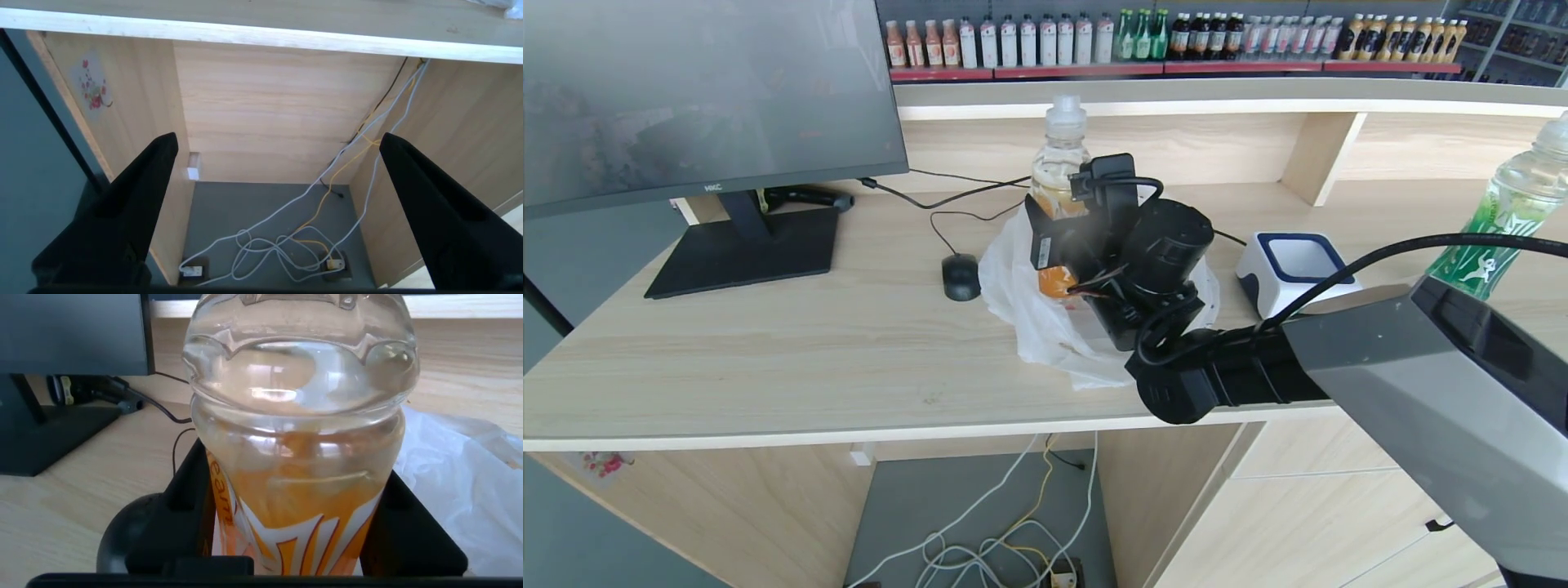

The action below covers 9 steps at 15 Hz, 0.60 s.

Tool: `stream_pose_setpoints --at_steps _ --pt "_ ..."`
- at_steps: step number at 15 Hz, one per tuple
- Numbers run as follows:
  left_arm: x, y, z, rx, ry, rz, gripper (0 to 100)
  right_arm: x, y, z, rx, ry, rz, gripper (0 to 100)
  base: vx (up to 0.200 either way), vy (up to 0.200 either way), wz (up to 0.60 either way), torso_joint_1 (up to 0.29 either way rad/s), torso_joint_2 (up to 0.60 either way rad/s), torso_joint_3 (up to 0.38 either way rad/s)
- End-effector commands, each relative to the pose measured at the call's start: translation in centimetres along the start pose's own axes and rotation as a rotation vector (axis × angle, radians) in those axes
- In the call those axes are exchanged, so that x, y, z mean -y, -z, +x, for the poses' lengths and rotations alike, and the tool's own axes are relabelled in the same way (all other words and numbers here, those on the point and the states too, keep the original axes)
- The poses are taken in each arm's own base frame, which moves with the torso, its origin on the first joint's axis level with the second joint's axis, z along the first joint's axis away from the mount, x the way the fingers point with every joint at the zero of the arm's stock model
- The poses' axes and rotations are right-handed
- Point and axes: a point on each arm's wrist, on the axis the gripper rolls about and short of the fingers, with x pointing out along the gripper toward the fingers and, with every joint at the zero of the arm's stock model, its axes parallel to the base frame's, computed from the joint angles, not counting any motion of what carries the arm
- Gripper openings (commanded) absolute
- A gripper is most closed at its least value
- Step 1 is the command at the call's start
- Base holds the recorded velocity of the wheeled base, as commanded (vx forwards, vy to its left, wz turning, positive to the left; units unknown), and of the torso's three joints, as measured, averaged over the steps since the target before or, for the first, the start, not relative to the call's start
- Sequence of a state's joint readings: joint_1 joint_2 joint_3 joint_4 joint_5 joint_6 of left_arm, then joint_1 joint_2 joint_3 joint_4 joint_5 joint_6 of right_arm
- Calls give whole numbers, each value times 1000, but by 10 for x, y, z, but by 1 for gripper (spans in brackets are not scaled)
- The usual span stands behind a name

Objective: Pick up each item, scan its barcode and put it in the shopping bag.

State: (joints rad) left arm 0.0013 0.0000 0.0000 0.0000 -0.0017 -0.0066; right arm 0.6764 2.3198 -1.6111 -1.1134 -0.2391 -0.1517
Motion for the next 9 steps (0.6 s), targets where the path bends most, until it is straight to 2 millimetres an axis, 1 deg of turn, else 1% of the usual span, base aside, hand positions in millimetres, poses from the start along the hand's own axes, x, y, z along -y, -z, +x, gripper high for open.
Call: stream_pose_setpoints --at_steps 1,9 --pt "0 0 0 0 1 0 100 -1 5 0 -14 -2 -2 0 0 0 0 0 0 0" --pt "0 0 0 0 0 0 100 -2 11 -1 -26 -4 -5 0 0 0 0 0 0 0"
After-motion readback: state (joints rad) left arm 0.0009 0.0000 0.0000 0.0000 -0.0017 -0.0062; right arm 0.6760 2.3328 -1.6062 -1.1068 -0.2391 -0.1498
